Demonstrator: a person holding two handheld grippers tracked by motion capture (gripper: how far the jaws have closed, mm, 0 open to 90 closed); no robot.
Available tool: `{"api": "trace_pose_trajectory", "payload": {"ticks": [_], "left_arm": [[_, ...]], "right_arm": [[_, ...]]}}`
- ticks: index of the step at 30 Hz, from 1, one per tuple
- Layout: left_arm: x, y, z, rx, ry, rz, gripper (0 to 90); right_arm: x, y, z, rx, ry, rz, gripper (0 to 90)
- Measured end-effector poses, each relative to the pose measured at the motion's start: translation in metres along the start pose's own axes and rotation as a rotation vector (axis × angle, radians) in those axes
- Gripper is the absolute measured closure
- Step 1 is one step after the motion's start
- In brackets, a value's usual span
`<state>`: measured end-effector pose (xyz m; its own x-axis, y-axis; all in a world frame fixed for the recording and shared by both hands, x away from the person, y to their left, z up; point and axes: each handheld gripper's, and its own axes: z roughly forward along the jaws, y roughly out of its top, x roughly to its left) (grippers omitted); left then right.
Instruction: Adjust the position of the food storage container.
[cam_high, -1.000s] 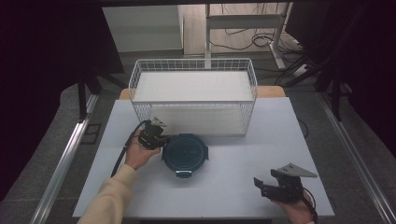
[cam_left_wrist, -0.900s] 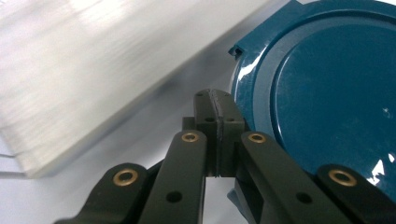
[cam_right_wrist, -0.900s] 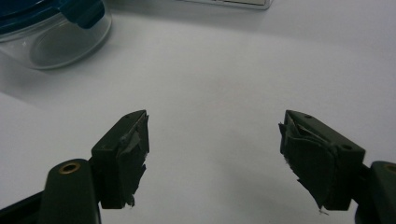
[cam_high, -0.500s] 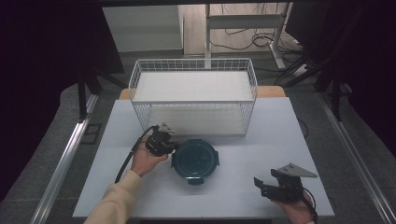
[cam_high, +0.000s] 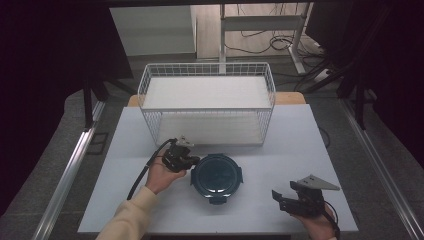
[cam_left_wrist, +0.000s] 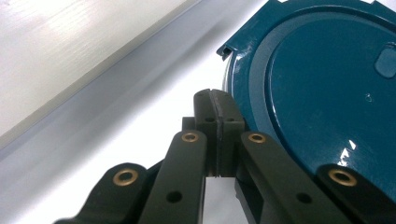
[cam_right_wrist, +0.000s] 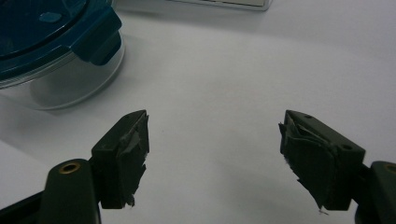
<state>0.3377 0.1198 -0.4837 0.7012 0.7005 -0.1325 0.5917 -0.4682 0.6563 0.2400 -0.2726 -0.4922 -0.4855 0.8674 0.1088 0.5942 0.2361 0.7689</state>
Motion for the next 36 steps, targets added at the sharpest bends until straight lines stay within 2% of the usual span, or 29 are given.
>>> {"api": "trace_pose_trajectory", "payload": {"ticks": [3,5,6,7,9,11,15,17,19,21,23,24,25,26,28,29,36], "left_arm": [[0.002,-0.001,0.000,-0.008,-0.012,-0.008,90.0],[0.003,-0.001,0.000,-0.014,-0.013,0.002,90.0],[0.003,-0.001,-0.002,-0.024,0.007,0.002,90.0],[0.006,-0.001,-0.011,-0.046,0.047,-0.013,90.0],[0.009,-0.003,-0.024,-0.082,0.066,-0.049,90.0],[0.009,-0.008,-0.037,-0.111,0.065,-0.078,89.4],[0.003,-0.021,-0.055,-0.146,0.055,-0.095,84.0],[-0.004,-0.035,-0.065,-0.158,0.025,-0.124,74.9],[-0.008,-0.044,-0.071,-0.160,0.008,-0.147,58.2],[-0.013,-0.053,-0.076,-0.172,0.021,-0.158,44.5],[-0.015,-0.060,-0.082,-0.184,0.028,-0.175,36.2],[-0.015,-0.060,-0.082,-0.184,0.028,-0.175,33.8],[-0.017,-0.067,-0.087,-0.193,0.033,-0.193,32.0],[-0.018,-0.070,-0.090,-0.188,0.036,-0.194,30.7],[-0.019,-0.073,-0.092,-0.191,0.040,-0.195,29.5],[-0.020,-0.079,-0.097,-0.200,0.050,-0.203,29.3],[-0.020,-0.091,-0.099,-0.206,0.043,-0.230,27.4]], "right_arm": [[0.000,0.000,0.000,-0.002,-0.001,0.003,23.8],[-0.001,0.000,0.000,-0.001,-0.003,0.005,23.8],[-0.001,0.000,0.000,-0.001,-0.003,0.005,23.8],[-0.001,0.000,-0.001,-0.003,-0.004,0.005,23.8],[-0.001,0.000,-0.001,-0.007,-0.005,0.005,23.8],[-0.002,0.000,-0.002,-0.010,-0.004,0.006,23.8],[-0.002,0.000,-0.002,-0.010,-0.004,0.008,23.8],[-0.001,0.001,-0.002,-0.013,-0.003,0.010,23.8],[-0.001,0.001,-0.003,-0.015,-0.003,0.011,23.7],[-0.001,0.001,-0.003,-0.024,0.005,0.004,23.7],[0.000,0.002,-0.004,-0.038,0.013,-0.004,23.7],[0.000,0.002,-0.005,-0.044,0.019,-0.008,23.7],[0.000,0.003,-0.005,-0.049,0.023,-0.012,23.7],[0.000,0.003,-0.005,-0.052,0.027,-0.012,23.7],[0.000,0.003,-0.005,-0.054,0.029,-0.015,23.7],[0.000,0.003,-0.005,-0.055,0.033,-0.021,23.7],[0.000,0.003,-0.005,-0.060,0.041,-0.030,23.7]]}}
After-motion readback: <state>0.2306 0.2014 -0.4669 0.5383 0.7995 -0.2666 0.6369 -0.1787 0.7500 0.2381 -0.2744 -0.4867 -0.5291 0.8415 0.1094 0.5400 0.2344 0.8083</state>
